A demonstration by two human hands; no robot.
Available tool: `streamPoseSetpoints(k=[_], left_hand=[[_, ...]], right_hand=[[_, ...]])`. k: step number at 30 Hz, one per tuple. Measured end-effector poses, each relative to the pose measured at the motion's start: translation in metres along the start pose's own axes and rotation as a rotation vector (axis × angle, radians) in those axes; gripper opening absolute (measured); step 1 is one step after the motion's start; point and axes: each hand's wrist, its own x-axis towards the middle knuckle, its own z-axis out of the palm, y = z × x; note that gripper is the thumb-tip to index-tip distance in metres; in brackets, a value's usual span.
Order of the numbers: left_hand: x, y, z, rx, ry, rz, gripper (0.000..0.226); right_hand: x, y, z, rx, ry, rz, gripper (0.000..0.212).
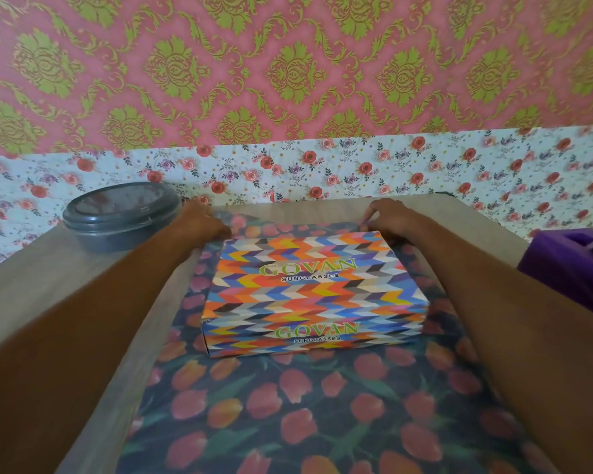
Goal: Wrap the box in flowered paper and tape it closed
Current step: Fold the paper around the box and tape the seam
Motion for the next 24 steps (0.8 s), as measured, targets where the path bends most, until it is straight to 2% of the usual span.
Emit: streamPoseSetpoints(k=[2, 5, 8, 10, 11, 15, 18, 22, 24], left_hand=[[-0.001, 0.002, -0.001, -0.053, -0.013, 0.030, 0.035], [-0.002, 0.003, -0.009, -0.067, -0.015, 0.103, 0.020], [-0.007, 0.006, -0.026, -0.216, -0.002, 0.130, 0.040], [-0.016, 0.010, -0.037, -0.226, -0.004, 0.151, 0.056], [-0.020, 0.012, -0.041, -0.201, 0.008, 0.177, 0.056], [-0.040, 0.023, -0.054, -0.107, 0.039, 0.308, 0.023], [-0.062, 0.033, -0.067, -0.061, -0.014, 0.422, 0.020], [-0.088, 0.045, -0.071, 0.269, -0.074, 0.562, 0.035], [-0.098, 0.051, -0.072, 0.388, -0.093, 0.579, 0.033]], right_hand=[[-0.001, 0.000, -0.002, 0.031, -0.022, -0.008, 0.014], [-0.001, 0.000, -0.008, -0.015, 0.032, 0.007, 0.021], [-0.015, -0.004, -0.022, 0.007, 0.089, -0.068, 0.008], [-0.028, -0.004, -0.034, 0.100, 0.188, -0.116, 0.017], [-0.031, -0.001, -0.039, 0.147, 0.245, -0.136, 0.021], [-0.057, -0.002, -0.056, 0.179, 0.377, -0.177, 0.021], [-0.084, -0.004, -0.069, 0.121, 0.406, -0.336, 0.023], [-0.116, -0.002, -0.074, 0.153, 0.403, -0.393, 0.022], [-0.130, -0.004, -0.077, 0.154, 0.409, -0.436, 0.019]])
